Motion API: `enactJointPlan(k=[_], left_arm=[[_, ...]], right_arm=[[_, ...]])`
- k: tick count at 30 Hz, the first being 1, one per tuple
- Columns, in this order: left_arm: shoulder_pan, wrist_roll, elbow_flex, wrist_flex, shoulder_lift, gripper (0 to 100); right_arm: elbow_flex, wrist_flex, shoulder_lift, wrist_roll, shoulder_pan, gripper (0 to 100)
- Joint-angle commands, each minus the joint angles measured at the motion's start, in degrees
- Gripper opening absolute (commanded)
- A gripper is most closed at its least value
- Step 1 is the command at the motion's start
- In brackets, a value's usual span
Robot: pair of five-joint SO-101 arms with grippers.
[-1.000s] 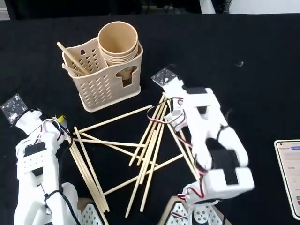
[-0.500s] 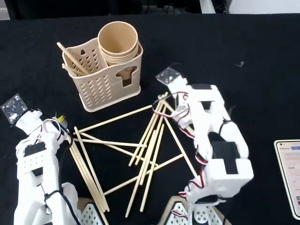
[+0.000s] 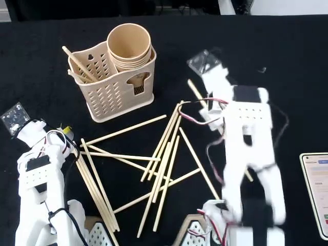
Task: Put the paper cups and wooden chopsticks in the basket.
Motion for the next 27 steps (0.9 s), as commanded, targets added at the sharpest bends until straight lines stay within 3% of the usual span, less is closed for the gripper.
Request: enactJointPlan(k=[1, 6, 11, 20, 27], left_arm=[[-0.3, 0.1, -0.8, -0.9, -1.1, 23], [-0.2, 0.1, -0.7, -0.9, -1.1, 23], [-0.2, 0.1, -0.6, -0.9, -1.1, 23], [-0.1, 0.1, -0.6, -0.9, -1.1, 23], [-0.1, 0.1, -0.6, -0.9, -1.1, 23]], right_arm=[[-13.9, 6.6, -12.6, -5.8, -7.6, 1.0], [-28.3, 2.7, -17.1, -20.5, -24.8, 1.0], [-29.1, -18.1, -13.7, -28.0, -38.3, 1.1], [-22.2, -58.0, 2.5, -28.1, -40.0, 1.1], [-22.1, -65.6, 12.9, -28.0, -39.9, 1.1]])
